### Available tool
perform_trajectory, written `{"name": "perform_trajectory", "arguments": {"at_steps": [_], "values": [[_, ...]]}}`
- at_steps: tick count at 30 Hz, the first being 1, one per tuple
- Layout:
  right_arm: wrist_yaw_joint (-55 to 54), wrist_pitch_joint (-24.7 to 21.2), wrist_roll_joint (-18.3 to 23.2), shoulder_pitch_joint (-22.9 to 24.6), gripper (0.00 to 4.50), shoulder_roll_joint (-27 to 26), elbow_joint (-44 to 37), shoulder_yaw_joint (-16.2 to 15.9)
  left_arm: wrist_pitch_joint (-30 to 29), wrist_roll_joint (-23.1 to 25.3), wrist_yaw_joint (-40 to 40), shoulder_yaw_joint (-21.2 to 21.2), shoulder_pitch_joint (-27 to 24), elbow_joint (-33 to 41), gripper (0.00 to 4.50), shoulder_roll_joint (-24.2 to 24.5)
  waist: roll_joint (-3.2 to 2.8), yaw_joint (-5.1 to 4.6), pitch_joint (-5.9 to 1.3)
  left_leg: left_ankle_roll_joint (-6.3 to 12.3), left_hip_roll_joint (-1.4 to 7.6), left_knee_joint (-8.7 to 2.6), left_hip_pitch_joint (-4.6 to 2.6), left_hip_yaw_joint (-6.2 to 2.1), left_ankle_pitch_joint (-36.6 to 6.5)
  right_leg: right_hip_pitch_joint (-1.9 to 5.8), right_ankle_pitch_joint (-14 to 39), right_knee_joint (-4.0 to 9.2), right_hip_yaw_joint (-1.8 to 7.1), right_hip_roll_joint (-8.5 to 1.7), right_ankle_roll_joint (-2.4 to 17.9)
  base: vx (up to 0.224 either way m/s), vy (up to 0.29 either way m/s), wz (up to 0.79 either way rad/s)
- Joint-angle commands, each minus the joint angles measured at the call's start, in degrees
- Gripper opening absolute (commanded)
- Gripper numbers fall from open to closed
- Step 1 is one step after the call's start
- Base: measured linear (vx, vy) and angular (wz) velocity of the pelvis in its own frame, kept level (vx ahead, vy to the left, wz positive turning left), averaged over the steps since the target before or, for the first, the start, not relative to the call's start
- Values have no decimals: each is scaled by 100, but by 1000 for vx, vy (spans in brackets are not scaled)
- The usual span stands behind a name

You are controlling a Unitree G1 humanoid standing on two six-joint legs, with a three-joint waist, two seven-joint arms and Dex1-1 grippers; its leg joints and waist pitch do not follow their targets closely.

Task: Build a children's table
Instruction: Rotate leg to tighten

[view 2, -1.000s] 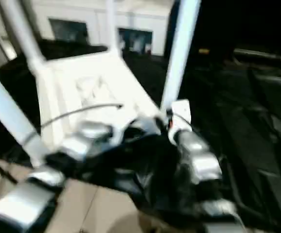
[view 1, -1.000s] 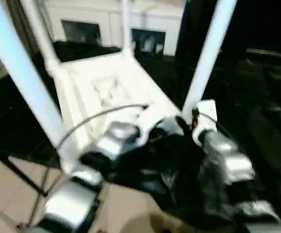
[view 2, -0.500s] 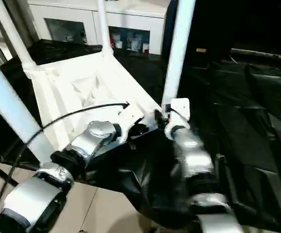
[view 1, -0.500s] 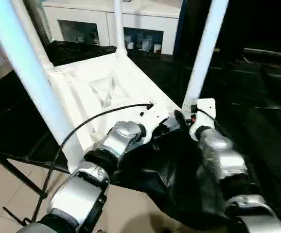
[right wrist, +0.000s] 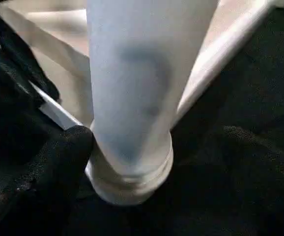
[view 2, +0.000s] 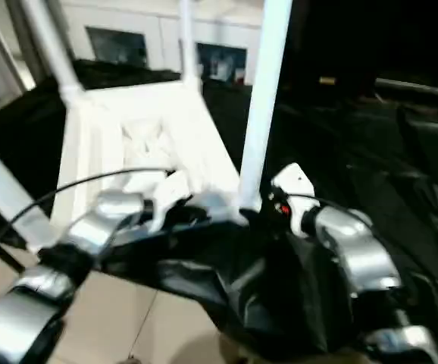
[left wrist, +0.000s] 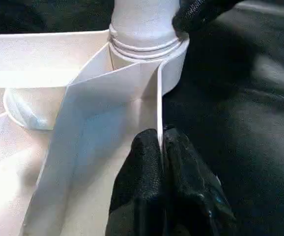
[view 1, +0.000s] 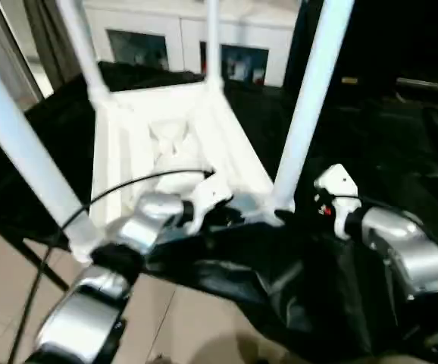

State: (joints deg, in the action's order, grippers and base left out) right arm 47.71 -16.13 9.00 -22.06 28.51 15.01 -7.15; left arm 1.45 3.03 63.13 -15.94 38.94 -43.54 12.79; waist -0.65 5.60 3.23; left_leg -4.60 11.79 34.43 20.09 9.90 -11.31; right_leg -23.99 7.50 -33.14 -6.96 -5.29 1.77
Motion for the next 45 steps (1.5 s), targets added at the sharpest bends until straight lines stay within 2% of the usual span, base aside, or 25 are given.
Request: {"name": "perform_trajectory", "arguments": {"at_steps": [1,3,4,9,20,22,32,35,36,38,39,40,42,43,45], "values": [[103,-82,49,57,444,76,-107,-8,142,-399,380,35,85,509,0,-96,74,-5,-437,508,131,-386,13,2,-966,397,1948,384,288,-326,888,0,0,0],[203,-140,152,85,444,22,-161,46,97,-416,454,44,45,598,0,-46,79,8,-435,490,132,-386,1,6,-970,386,1949,383,294,-327,884,0,0,0],[244,-175,198,93,428,-10,-195,70,81,-414,465,41,31,627,0,-27,96,5,-428,495,125,-389,13,5,-956,388,1950,386,291,-321,875,0,0,0],[310,-213,248,91,405,-46,-220,11,-20,-423,505,35,-26,768,0,20,94,12,-429,475,120,-389,22,2,-900,394,1907,372,292,-328,851,0,0,0],[338,-236,288,102,320,-82,-225,22,-158,-404,578,33,-83,921,0,69,91,0,-413,457,113,-396,28,-1,-937,393,2029,392,287,-321,781,0,0,0],[342,-237,293,110,288,-86,-223,23,-187,-406,585,26,-97,947,0,83,88,-3,-413,454,107,-395,26,-1,-925,390,2061,399,284,-320,757,0,0,0],[320,-249,302,133,218,-155,-189,47,-258,-392,596,26,-117,989,0,119,85,-36,-401,448,105,-402,26,-5,-997,383,2168,421,279,-319,727,0,0,0],[-461,-208,125,53,211,-546,266,192,-364,-185,78,58,-21,736,0,23,82,-69,-387,380,102,-411,31,-4,-1024,358,2257,431,273,-318,715,0,0,0],[-643,-194,72,26,211,-623,374,213,-394,-140,-52,69,14,662,0,-9,93,-97,-388,319,74,-406,40,-8,-1078,377,2480,460,245,-316,623,0,0,0],[-1154,-215,-4,-31,208,-955,618,241,-497,-4,-659,148,221,289,0,-208,105,-109,-392,312,65,-399,36,-4,-1018,377,2532,474,253,-320,564,0,0,0],[-1519,-261,-7,-89,208,-1200,765,301,-534,79,-1097,205,370,39,0,-351,83,-146,-381,297,46,-392,32,0,-1039,345,2685,509,237,-299,508,0,0,0],[-1903,-275,-16,-174,208,-1432,932,374,-621,131,-1466,257,505,-177,0,-482,97,-144,-391,258,49,-395,13,-10,-1029,359,2710,516,227,-303,480,0,0,0],[-2339,-280,-23,-287,207,-1658,1135,477,-712,167,-1851,315,642,-384,0,-612,104,-169,-395,236,43,-400,34,-17,-972,372,2635,505,232,-311,505,0,0,0],[-3133,-257,-24,-513,206,-2022,1567,691,-841,205,-2488,407,866,-707,0,-838,86,-194,-388,259,40,-395,19,-9,-1021,349,2660,519,231,-302,501,0,0,0],[-3772,-211,-46,-708,206,-2323,1945,869,-898,227,-2979,461,1035,-947,0,-1028,89,-232,-416,198,25,-393,25,-26,-963,369,2656,512,219,-313,520,0,0,0]]}}
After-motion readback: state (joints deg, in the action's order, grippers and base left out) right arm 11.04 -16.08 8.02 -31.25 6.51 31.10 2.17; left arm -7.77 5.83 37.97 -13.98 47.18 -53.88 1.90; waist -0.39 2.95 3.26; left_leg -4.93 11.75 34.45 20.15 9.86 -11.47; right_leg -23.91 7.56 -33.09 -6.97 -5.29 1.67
